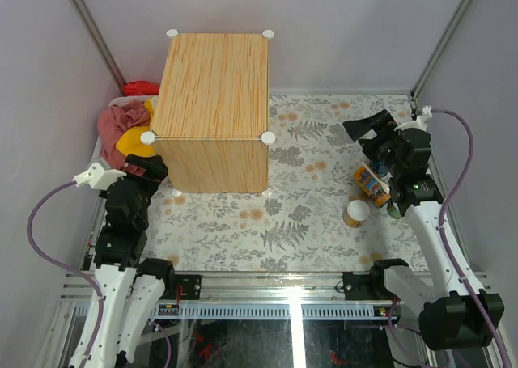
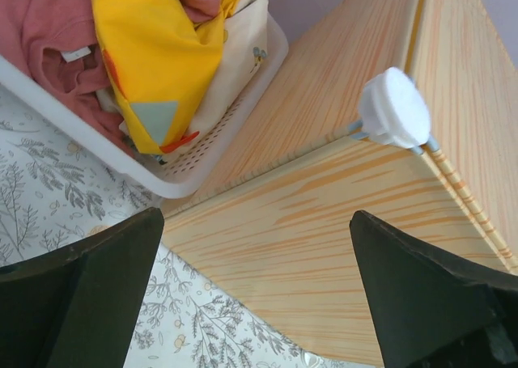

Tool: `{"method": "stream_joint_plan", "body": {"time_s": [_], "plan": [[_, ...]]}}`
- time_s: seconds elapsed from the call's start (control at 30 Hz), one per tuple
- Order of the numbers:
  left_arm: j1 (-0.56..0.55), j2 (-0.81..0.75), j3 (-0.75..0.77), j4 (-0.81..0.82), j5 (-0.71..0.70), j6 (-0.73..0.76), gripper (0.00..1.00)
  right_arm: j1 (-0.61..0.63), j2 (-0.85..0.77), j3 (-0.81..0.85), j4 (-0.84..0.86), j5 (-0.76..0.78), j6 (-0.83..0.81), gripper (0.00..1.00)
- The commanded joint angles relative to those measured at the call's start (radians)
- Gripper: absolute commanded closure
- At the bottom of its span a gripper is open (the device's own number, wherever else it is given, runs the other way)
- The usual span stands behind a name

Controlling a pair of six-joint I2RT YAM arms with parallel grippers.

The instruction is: Place and organize the canned foods onto the counter

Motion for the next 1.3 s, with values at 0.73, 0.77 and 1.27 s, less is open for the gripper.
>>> {"method": "stream_joint_plan", "body": {"time_s": [0.73,0.77,1.27], "plan": [[0.002,0.235,0.308,0.265,0.308,-0.011,0.00,-0.004,0.160,0.315,-0.541,0.888,-0.315,0.12],[0.002,0.261,0.327,0.254,0.277,-0.003,0.00,-0.004,0.175,0.323,-0.537,0.875,-0.311,0.12],[0.012,0.497,0.515,0.218,-0.046,0.122,0.00,0.176,0.283,0.506,-0.350,0.322,-0.440,0.11]]}}
